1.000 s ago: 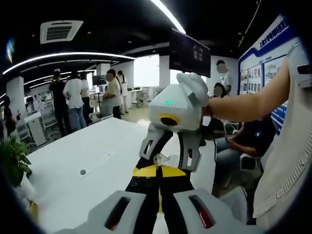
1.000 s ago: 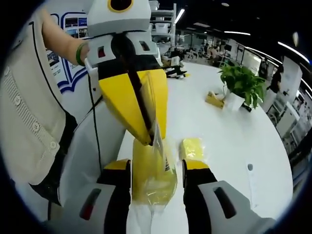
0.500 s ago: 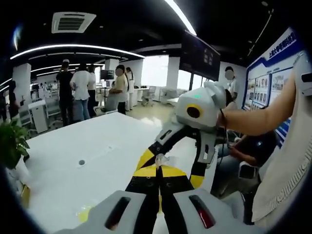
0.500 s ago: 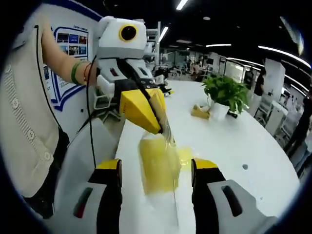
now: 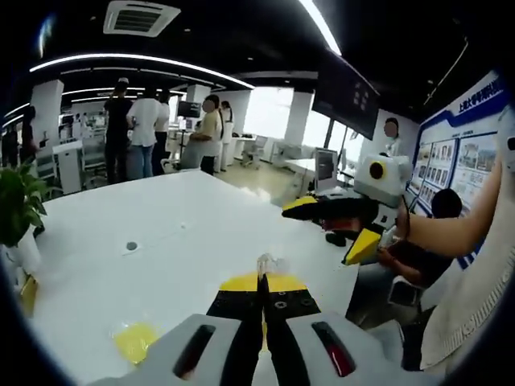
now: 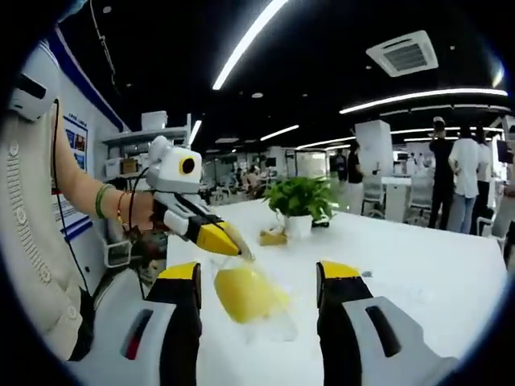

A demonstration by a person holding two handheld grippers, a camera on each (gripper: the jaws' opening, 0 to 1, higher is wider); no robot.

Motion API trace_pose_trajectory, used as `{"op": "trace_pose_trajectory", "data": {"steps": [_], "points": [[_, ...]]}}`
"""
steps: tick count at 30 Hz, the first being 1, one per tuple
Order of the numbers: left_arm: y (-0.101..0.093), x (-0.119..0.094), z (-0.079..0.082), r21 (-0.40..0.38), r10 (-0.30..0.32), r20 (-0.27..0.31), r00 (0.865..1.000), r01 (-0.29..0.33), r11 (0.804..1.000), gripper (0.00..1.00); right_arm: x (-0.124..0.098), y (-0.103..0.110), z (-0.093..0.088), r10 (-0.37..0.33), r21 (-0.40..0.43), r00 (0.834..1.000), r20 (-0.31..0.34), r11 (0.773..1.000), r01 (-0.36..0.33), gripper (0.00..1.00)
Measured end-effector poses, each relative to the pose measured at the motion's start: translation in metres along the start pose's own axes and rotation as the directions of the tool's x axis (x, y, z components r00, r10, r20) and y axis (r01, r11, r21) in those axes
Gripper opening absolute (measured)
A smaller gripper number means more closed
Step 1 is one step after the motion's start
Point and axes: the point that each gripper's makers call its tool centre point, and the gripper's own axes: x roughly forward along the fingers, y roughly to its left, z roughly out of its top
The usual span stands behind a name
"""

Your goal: Compare the silicone blocks by pressing each to a similar depth, holding the contact briefly, and releasing to observe deformation and rebound differences across the visible hardness samples.

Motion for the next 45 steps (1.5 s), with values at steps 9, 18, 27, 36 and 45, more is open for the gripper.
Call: {"op": "trace_pose_trajectory", "data": {"steps": [9, 18, 27, 36, 45], "points": [[0.013, 0.031, -0.018, -0.035, 0.007, -0.029, 1.0, -0.008, 0.999, 0.0, -0.031, 0.002, -0.012, -0.108, 0.038, 0.994, 0.023, 0.994, 0.107, 0.54], [0.029, 0.069, -0.039, -0.093, 0.012, -0.067, 0.998, -0.019, 0.995, 0.0, -0.049, -0.011, -0.024, -0.204, 0.082, 0.979, 0.03, 0.976, 0.201, 0.53], [0.039, 0.109, -0.059, -0.184, -0.026, -0.091, 0.995, 0.009, 0.983, 0.0, -0.059, -0.028, -0.043, -0.248, 0.125, 0.969, -0.009, 0.961, 0.247, 0.52], [0.06, 0.138, -0.079, -0.332, -0.023, -0.095, 0.995, -0.01, 0.943, 0.0, -0.059, -0.033, -0.047, -0.261, 0.154, 0.965, -0.011, 0.953, 0.259, 0.52], [0.106, 0.154, -0.095, -0.487, 0.061, -0.07, 0.996, -0.088, 0.869, 0.0, -0.065, -0.043, -0.066, -0.288, 0.189, 0.956, -0.056, 0.937, 0.293, 0.49]]}}
